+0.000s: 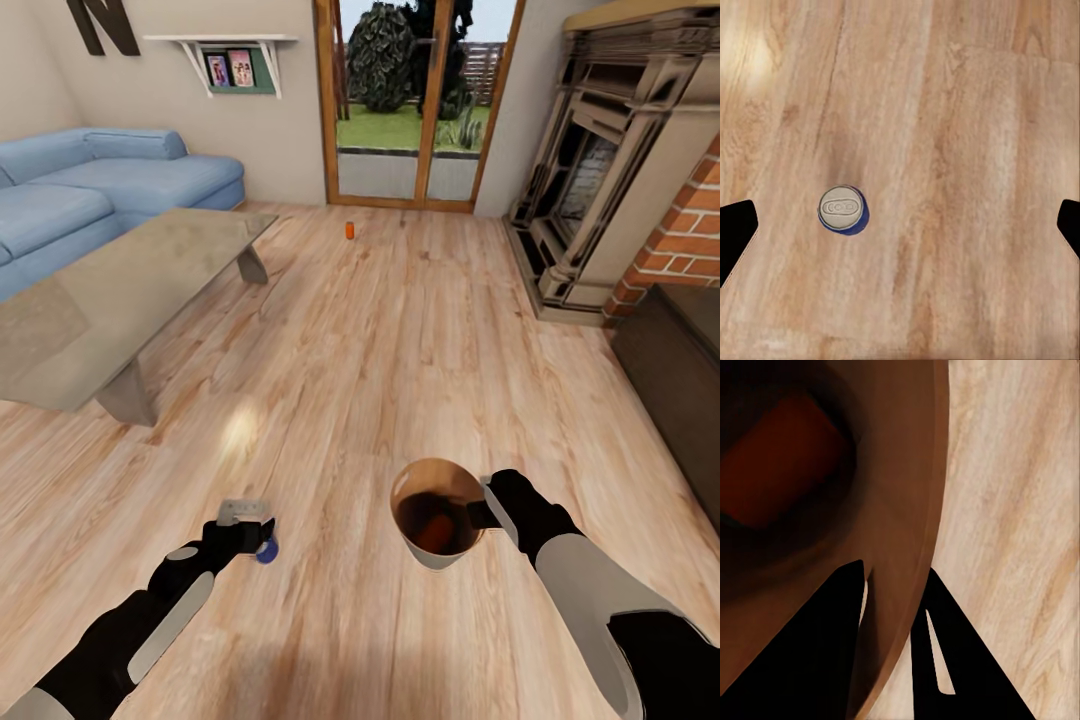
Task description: Put the three can of soda from the living room inside the tash can in the kitchen.
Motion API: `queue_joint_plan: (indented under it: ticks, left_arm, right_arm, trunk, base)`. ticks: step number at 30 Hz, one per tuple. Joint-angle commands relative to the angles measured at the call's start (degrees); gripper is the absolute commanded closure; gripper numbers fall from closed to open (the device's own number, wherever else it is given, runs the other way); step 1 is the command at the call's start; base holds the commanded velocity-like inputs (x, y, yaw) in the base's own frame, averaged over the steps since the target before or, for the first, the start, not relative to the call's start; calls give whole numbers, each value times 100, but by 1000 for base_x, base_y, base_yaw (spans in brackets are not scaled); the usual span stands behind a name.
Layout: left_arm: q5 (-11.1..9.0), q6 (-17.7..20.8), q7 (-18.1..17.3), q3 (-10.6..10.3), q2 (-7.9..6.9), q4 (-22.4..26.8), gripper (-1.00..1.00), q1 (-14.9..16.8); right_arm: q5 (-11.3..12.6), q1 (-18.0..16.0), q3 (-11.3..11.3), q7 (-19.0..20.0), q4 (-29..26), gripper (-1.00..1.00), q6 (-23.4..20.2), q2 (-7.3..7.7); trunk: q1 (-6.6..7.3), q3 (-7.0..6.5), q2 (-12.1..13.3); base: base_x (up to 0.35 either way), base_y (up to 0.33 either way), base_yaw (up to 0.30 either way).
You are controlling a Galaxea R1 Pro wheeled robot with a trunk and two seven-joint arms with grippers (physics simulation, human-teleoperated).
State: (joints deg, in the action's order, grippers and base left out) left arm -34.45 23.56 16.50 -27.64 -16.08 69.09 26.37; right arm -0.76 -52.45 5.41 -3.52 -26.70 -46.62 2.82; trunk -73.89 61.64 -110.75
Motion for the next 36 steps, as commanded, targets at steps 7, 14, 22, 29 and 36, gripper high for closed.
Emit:
queue_joint_plan:
  ticks: [7, 14, 22, 29, 36]
  left_arm:
    - [0, 0, 2, -4, 0, 0, -100, 0]
    - [-16, 4, 24, 11, -38, -16, -100, 0]
    - [-24, 0, 48, 22, -51, -22, -100, 0]
    - [-44, -5, 55, 72, -42, -148, -100, 0]
    - [-16, 208, 66, 505, 13, -340, -100, 5]
  right_arm:
    - [42, -2, -5, 23, -2, 100, 3, 2]
    - [43, -2, -5, 27, 6, 100, 3, 8]
    - [47, -2, -5, 27, 7, 100, 3, 12]
    - [42, -2, -5, 27, 9, 100, 1, 10]
    - [36, 4, 0, 27, 26, 100, 3, -12]
  trunk:
    - [0, -1, 0]
    - [0, -1, 0]
    - [0, -1, 0]
    - [0, -1, 0]
    - [0, -1, 0]
  base:
    - [231, 0, 0]
    - [46, 1, 0]
    - [104, 42, 0]
    - [14, 6, 0]
    - [3, 0, 0]
